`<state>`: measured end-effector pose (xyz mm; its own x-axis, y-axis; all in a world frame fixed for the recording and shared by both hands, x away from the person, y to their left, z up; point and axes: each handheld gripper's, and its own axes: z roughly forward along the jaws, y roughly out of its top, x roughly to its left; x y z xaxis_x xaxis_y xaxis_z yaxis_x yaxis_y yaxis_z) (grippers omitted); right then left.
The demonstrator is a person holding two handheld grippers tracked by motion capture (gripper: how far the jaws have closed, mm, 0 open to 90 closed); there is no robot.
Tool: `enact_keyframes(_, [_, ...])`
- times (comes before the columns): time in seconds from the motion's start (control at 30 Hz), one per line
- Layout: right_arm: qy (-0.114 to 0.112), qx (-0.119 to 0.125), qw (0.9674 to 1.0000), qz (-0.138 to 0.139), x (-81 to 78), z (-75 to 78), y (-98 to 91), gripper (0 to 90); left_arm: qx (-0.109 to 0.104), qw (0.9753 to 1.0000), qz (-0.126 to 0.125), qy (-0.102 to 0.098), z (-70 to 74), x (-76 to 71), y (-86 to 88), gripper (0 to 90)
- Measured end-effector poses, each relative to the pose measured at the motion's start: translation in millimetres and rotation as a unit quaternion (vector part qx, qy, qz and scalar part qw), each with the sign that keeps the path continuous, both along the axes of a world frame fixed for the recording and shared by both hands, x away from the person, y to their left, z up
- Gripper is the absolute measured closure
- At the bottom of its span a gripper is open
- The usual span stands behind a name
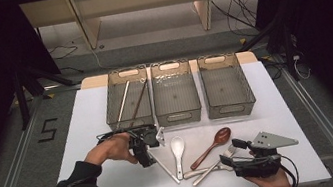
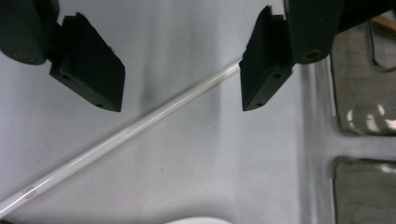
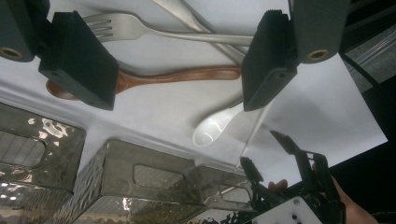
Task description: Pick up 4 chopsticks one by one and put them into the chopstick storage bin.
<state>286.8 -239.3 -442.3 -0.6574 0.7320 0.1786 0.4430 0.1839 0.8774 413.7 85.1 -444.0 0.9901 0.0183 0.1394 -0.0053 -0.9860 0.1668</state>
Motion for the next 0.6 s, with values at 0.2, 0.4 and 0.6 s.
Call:
enact_keyframes(0.2, [0.000,0.000,1.0000,0.000,-0.1,0.0,0.0,28.2,0.008,0.9998,-0.014,0.011,-5.4,-1.3,-3.1,40.7])
enact_keyframes(0.4, [0.001,0.000,1.0000,0.001,-0.2,0.0,0.1,28.2,0.015,0.9995,-0.020,0.022,-10.1,-0.5,-5.7,48.3])
enact_keyframes(0.6, [0.001,0.000,1.0000,0.001,-0.2,0.0,0.0,28.2,0.027,0.9986,-0.034,0.031,-11.3,1.4,-9.3,53.4])
